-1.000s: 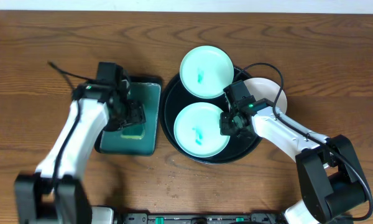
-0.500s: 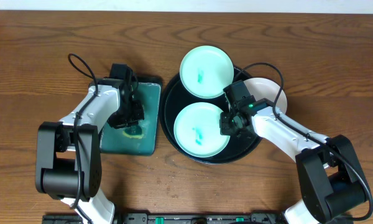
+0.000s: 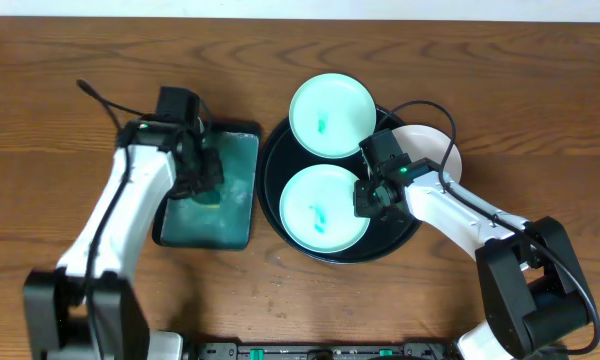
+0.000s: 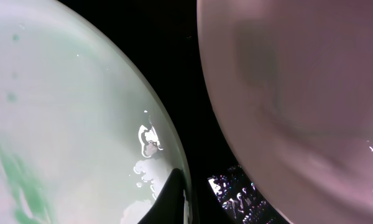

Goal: Clean dirty plates on tray and stack at the side
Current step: 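Grasp the green sponge in the water basin with the left gripper, then scrub the lower green plate with the sponge while right gripper holds it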

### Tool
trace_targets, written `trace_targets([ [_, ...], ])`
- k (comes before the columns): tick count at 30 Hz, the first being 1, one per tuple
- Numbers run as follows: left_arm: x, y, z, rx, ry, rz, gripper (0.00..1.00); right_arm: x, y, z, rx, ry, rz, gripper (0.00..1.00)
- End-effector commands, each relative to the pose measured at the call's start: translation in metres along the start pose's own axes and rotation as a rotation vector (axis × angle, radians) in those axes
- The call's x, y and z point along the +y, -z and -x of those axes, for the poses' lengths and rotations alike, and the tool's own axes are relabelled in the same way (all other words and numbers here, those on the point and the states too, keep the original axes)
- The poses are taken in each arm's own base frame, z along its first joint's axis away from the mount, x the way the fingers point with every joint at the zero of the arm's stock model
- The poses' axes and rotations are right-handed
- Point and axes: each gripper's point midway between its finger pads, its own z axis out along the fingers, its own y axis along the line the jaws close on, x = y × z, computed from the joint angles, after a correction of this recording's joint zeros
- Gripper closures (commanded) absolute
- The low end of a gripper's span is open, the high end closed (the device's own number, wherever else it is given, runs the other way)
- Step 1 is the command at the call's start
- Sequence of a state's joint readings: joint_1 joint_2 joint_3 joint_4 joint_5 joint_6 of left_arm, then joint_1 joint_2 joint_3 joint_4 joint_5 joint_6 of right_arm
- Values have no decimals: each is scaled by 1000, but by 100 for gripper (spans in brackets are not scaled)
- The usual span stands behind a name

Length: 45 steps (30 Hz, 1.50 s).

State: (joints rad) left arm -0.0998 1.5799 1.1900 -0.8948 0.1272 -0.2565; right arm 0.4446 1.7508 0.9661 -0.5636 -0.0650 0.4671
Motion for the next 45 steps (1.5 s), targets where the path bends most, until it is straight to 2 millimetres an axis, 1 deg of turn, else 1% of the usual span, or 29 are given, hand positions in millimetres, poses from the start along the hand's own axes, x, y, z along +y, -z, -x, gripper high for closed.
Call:
trace_targets([
  [1,4,11,5,-35,-8,19,93,-13,-9,-3,2,3,-76,99],
  [4,12,5,2,-22,-7,66,93,-13,-9,-3,4,2,-76,99],
  [7,13,1,1,-8,-6,71,93,-14,-9,-5,11,2,-80,99],
  [16,12,1,3,-14,-5,66,92,-14,-9,-6,14,2,-82,99],
  [18,4,1,1,-3,11,27,93,-14,-9,-6,13,2,-81,99],
  [20,-13,1,-3,18,-1,-54,93,-14,-9,-6,13,2,-81,99],
  [23,-45,1,-10,38,-23,-159,93,-14,-9,-6,12,3,-81,99],
  [27,-92,0,-20,23,-101,-225,93,-14,-9,-5,12,2,-81,99],
  [29,-116,-5,-27,20,-150,-248,93,-14,-9,-5,10,2,-79,99],
  [30,-130,-11,-32,20,-180,-260,93,-14,-9,-5,11,2,-80,99],
  [31,-139,-15,-35,24,-195,-267,93,-14,-9,-5,11,2,-80,99],
  [33,-160,-33,-46,50,-206,-274,93,-13,-9,-5,11,3,-79,99],
  [36,-180,-58,-65,120,-196,-285,93,-13,-9,-5,11,3,-79,99],
  [39,-204,-81,-87,202,-211,-343,93,-13,-9,-5,10,3,-79,99],
  [41,-216,-92,-98,250,-193,-378,93,-13,-9,-5,11,3,-79,99],
  [43,-230,-99,-109,299,-198,-434,93,-13,-9,-5,11,3,-79,99],
  [45,-238,-106,-117,336,-207,-468,93,-13,-9,-5,10,3,-79,99],
])
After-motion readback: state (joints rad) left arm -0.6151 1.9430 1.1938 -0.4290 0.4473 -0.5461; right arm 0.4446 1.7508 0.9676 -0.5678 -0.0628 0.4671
